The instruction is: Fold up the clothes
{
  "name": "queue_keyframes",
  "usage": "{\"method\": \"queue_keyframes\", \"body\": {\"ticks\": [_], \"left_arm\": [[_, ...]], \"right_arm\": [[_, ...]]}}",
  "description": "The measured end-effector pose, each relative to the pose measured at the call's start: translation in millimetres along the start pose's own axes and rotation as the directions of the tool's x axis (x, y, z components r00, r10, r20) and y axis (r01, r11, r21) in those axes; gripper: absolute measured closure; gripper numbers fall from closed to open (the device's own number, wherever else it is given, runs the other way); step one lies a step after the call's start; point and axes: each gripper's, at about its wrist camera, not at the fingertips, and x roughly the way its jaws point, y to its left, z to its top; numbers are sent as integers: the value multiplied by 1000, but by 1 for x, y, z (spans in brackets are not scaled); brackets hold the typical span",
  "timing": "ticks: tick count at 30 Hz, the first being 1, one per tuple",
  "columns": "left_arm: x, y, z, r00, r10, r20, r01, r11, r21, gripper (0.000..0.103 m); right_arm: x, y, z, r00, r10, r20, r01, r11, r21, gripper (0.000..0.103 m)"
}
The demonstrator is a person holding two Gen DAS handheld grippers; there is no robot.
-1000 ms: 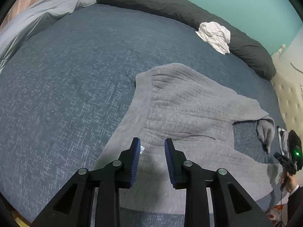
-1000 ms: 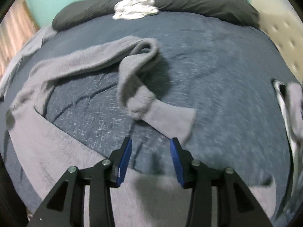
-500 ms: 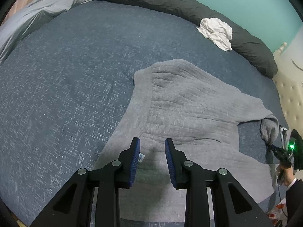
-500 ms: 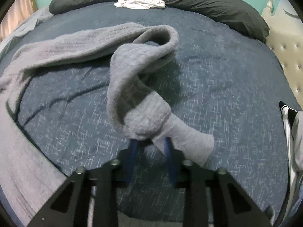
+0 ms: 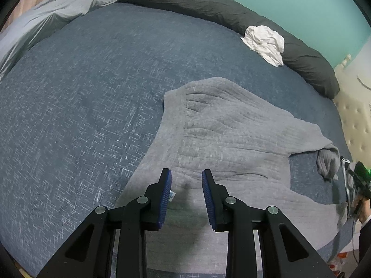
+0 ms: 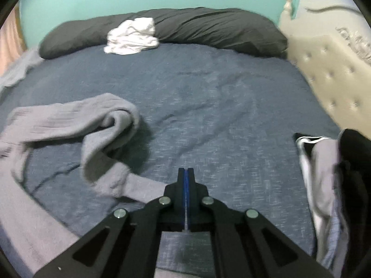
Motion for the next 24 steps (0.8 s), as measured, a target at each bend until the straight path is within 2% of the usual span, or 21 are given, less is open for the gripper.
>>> {"method": "queue_keyframes", "body": {"ticks": [3, 5, 7, 12, 16, 20, 22, 24], "left_arm": [[0, -2, 0, 1000, -5, -1, 5, 1000, 1, 73], [1, -4, 0, 1000, -8, -2, 8, 1000, 4, 73], [1, -6, 0, 1000, -10, -2, 10, 1000, 7, 73], [0, -7, 0, 1000, -11, -3, 11, 1000, 15, 73], [3, -4, 0, 1000, -8, -5, 8, 1000, 5, 73], [7, 0, -1, 1000, -2, -13, 2, 1000, -4, 73], [9, 1, -3, 1000, -1, -16, 1, 1000, -5, 73], [11, 2, -4, 1000, 5, -21, -5, 1000, -4, 73]], "right_arm": [[2, 7, -9, 996, 77, -50, -76, 997, 17, 102], [13, 12, -12, 990, 105, -90, -102, 994, 37, 97], [23, 17, -17, 986, 104, -128, -98, 994, 55, 75], [39, 6, -28, 977, 162, -138, -125, 961, 247, 70], [50, -18, -32, 967, 227, -118, -155, 886, 438, 53], [64, -37, -36, 952, 294, -86, -193, 792, 580, 53], [68, -40, -38, 946, 310, -91, -190, 761, 620, 53], [69, -41, -41, 938, 342, -61, -223, 726, 651, 53]]}}
